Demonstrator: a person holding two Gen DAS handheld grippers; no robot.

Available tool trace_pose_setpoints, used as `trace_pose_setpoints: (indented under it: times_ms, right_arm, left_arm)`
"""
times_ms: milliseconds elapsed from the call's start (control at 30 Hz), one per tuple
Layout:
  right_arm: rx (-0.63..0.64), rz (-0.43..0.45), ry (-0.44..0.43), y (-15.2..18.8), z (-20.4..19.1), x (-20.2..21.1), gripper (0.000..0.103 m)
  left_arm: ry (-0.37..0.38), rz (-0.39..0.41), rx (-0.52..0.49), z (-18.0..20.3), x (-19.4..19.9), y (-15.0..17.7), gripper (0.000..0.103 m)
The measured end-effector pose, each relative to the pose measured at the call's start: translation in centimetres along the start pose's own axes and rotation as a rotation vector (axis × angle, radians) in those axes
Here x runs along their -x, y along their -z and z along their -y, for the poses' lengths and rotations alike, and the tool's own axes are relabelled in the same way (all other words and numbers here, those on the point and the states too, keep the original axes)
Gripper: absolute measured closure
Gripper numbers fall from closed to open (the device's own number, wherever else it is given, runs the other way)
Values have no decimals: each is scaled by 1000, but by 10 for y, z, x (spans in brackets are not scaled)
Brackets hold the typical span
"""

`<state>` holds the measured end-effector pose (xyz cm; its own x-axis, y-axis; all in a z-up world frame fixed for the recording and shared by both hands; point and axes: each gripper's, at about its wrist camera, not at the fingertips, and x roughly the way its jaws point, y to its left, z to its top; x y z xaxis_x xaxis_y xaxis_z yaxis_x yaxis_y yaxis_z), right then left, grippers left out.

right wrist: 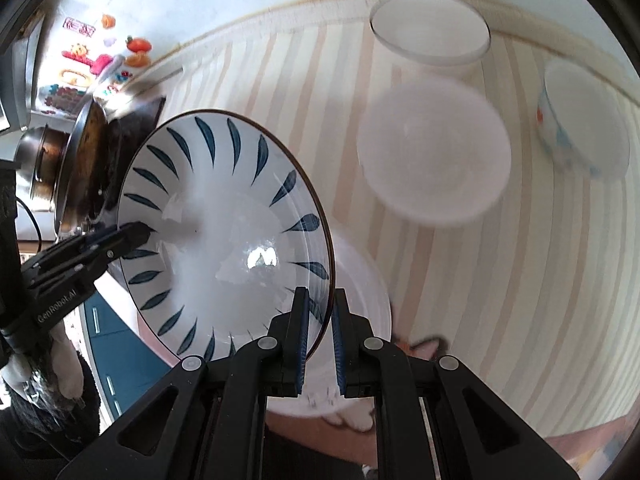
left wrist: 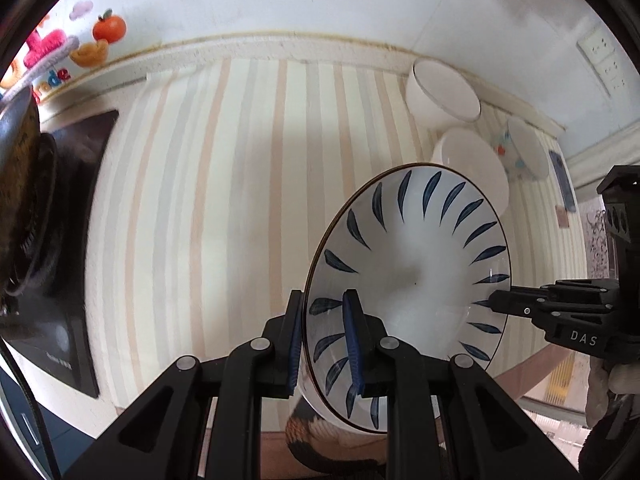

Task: Organize plates and bowls
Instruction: 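Lower the blue-striped plate onto the pink-flower plate with both tools and open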

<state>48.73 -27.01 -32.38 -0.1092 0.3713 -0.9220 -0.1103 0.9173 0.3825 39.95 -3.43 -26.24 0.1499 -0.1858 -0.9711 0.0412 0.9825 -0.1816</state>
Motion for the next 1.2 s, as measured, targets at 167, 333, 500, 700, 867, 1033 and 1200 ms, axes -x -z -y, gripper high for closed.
trace_pose_setpoints:
  times_ms: [167, 333, 500, 700, 867, 1033, 1200]
  right_arm:
    - [-32, -47, -10, 29, 16, -25, 91]
    - [-43, -73, 4, 43, 24, -46, 91]
    - [-57, -74, -3, 51, 32, -52, 91]
    - [-58, -68, -1, 47, 29, -54, 91]
    - [-56, -56, 7, 47, 28, -54, 90]
    - [-75, -26, -1, 45, 31, -48, 90]
    - [-92, -9, -21, 45, 37, -44, 89]
  left_arm:
    - [-7, -54, 3, 5, -27, 17, 86]
    - [-34, -79, -8, 10, -45, 25, 86]
    - [-60, -96, -9, 12, -57, 27, 86]
    - [-69, -107, 11, 11, -68, 29, 85]
    - [-62, -90, 33, 13, -71, 30, 84]
    - [-57, -88, 60, 10, -72, 33, 84]
    - [-70, -84, 73, 12, -74, 33, 84]
